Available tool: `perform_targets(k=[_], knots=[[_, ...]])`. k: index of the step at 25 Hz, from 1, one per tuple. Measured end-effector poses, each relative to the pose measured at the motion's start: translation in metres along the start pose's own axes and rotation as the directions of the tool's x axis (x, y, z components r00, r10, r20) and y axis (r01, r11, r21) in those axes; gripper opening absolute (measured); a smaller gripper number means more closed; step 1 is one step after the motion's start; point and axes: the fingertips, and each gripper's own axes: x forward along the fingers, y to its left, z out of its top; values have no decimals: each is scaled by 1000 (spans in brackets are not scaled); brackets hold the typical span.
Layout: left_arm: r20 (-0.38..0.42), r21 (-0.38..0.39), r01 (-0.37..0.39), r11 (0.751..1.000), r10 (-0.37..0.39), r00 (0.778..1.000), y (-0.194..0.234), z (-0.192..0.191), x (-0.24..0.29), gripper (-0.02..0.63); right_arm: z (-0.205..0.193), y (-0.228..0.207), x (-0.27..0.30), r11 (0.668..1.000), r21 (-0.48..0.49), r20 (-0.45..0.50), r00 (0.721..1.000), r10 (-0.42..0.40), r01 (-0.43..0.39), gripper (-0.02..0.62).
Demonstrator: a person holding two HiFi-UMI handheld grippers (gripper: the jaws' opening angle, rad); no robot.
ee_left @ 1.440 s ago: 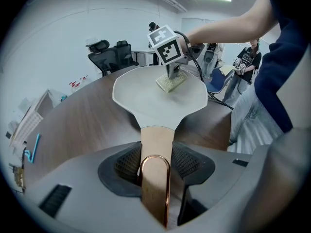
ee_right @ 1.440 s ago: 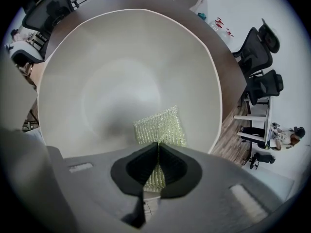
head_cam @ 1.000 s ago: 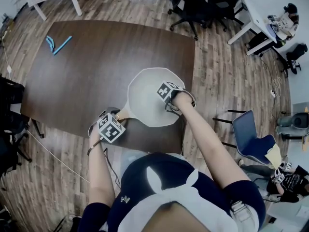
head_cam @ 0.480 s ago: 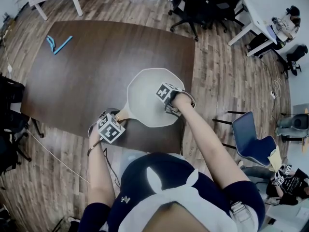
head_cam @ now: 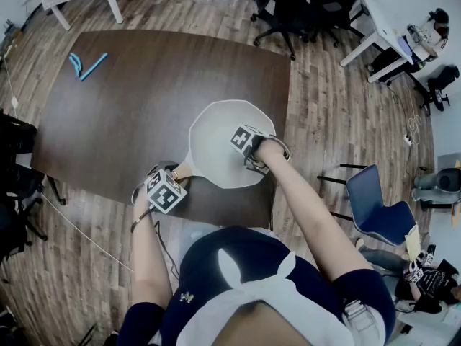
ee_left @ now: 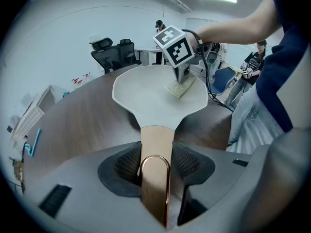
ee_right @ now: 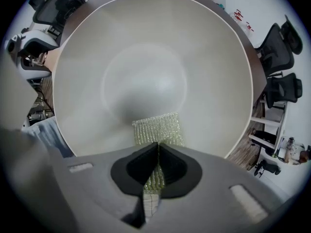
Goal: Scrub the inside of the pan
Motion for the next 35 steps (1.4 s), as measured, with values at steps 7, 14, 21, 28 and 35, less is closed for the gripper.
perform_targets(k=[7, 14, 21, 28, 35], knots=[[-1, -2, 2, 1000, -2, 1000, -2, 7, 2, 193, -23, 15, -17, 995, 66, -35, 997, 71, -68, 9], [5, 1, -13, 1000, 13, 1000, 0, 6, 0, 193, -25, 29, -18, 994, 49, -29, 994, 103, -102, 9], [1, 1, -13, 1000, 13, 1000, -2, 2, 1, 193, -26, 39, -18, 989, 45, -18, 990, 141, -140, 9], [-4, 2, -14, 1000, 14, 1000, -1, 7, 2, 193, -25, 47, -19, 973, 49, -2, 974, 226, -226, 9], [-1, 3, -15, 1000, 15, 1000, -1, 6, 3, 193, -16, 65, -12, 950, 35, 24, 951, 309, -310, 9]])
